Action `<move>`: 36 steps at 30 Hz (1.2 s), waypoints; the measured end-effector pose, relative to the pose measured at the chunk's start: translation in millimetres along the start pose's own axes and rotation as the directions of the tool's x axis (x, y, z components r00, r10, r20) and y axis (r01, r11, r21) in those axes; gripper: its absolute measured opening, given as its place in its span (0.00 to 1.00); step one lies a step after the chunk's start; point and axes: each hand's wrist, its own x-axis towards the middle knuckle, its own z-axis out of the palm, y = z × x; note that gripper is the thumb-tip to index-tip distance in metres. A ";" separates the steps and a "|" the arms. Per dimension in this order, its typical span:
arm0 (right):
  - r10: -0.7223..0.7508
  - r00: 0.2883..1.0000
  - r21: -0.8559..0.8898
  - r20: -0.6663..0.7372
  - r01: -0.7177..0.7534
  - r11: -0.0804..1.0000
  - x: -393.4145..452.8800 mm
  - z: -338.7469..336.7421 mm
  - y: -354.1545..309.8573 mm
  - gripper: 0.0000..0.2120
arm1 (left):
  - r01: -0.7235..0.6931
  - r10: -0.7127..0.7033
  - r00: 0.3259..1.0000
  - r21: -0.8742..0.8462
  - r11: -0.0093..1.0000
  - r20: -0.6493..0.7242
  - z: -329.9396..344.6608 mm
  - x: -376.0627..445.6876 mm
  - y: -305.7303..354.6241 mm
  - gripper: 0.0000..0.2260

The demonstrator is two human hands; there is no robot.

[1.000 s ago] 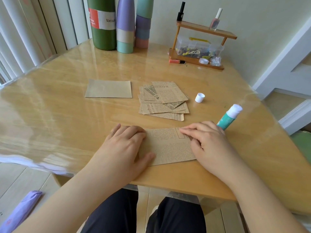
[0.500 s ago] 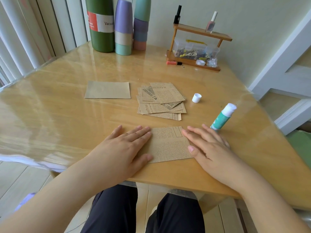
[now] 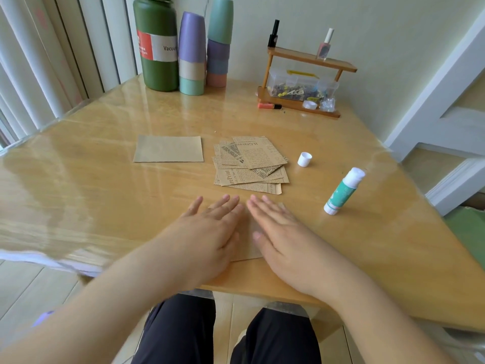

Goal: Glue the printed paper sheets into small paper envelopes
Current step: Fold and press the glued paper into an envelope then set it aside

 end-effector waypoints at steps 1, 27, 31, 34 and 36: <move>0.002 1.000 -0.036 0.023 -0.001 0.999 2.5 4.0 -0.9 0.28 | 0.015 -0.014 1.000 0.035 0.999 -0.025 6.5 -0.6 8.3 0.32; 0.303 0.952 -0.103 -0.040 -0.306 0.947 -20.2 1.5 24.9 0.32 | 0.240 -0.231 0.969 0.101 0.966 -0.092 20.9 -23.9 6.6 0.37; 0.235 0.967 -0.018 -0.102 -0.238 0.971 -15.6 -5.2 13.5 0.27 | 0.221 -0.215 0.959 0.012 0.975 -0.182 11.6 -15.7 11.5 0.39; 0.100 0.995 -0.014 -0.026 -0.100 0.995 -9.1 0.7 -2.0 0.29 | 0.163 -0.160 0.977 0.005 0.987 -0.142 15.1 -10.1 23.5 0.37; 0.055 0.998 -0.072 0.010 -0.054 0.996 -7.8 8.2 -4.8 0.34 | 0.130 -0.125 0.987 0.044 0.991 -0.098 22.8 -7.2 24.9 0.38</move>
